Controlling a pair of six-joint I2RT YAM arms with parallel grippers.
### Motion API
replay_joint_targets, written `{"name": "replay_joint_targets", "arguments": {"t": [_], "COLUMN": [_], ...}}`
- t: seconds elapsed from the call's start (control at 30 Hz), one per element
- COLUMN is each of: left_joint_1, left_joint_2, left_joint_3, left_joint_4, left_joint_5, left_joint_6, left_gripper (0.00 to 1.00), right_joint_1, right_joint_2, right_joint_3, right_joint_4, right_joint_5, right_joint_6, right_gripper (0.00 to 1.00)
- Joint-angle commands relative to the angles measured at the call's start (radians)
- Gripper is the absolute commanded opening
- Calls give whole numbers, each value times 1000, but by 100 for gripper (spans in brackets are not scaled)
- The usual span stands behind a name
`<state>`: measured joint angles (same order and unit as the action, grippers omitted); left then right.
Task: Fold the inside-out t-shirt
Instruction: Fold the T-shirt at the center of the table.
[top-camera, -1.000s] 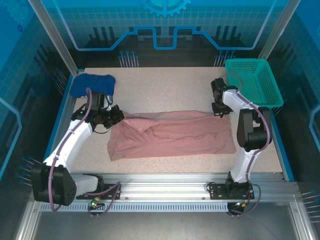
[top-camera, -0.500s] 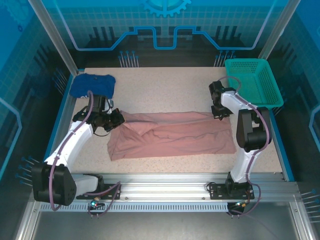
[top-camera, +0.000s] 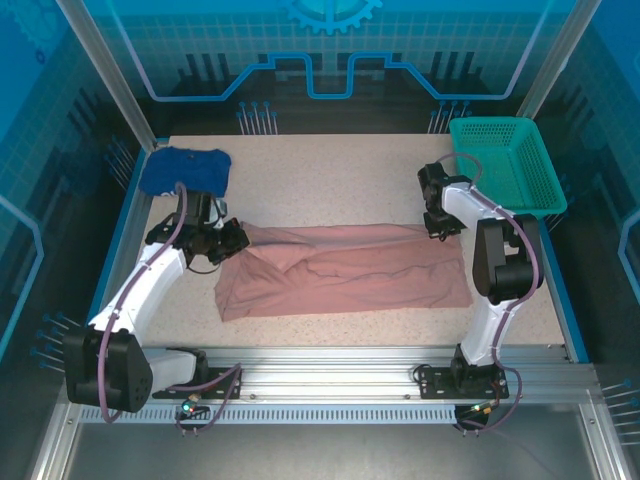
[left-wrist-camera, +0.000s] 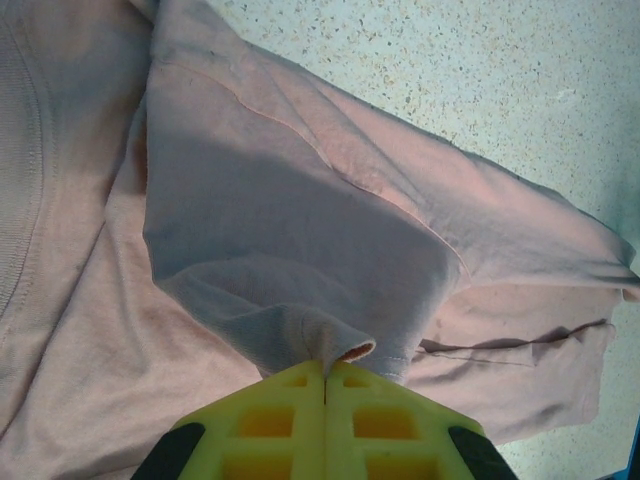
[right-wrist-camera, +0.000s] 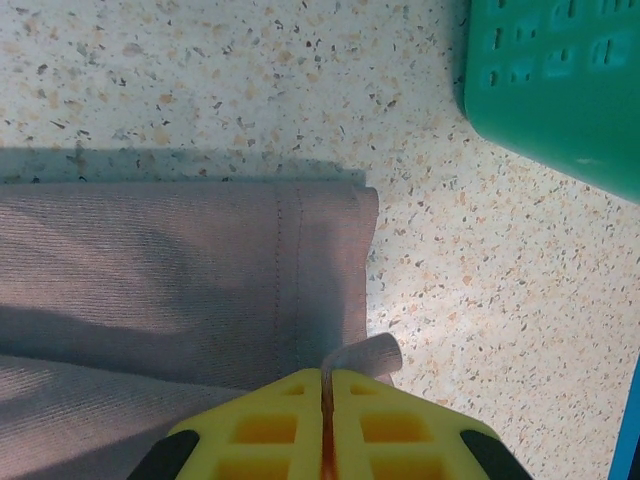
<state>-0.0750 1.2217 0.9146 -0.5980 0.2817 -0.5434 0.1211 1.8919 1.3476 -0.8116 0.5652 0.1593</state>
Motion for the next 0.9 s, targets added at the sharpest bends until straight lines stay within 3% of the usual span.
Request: {"name": "replay_joint_targets", "arguments": {"t": [0.0,0.87], "left_joint_1": [-6,-6], "left_joint_2": [-18,-30], "left_joint_3": [-13,-9], "left_joint_4": [-19,-52], "left_joint_5": [7,-7], "left_joint_6": [20,33], "left_gripper": [0,0], "right_joint_1": [18,45], "right_joint_2": [-11,-40], "right_joint_3": [-1,-51], "right_joint_4": [-15,-95], "right_joint_5": [5,20], "right_joint_6": [-10,38], "right_gripper": [10,9]}}
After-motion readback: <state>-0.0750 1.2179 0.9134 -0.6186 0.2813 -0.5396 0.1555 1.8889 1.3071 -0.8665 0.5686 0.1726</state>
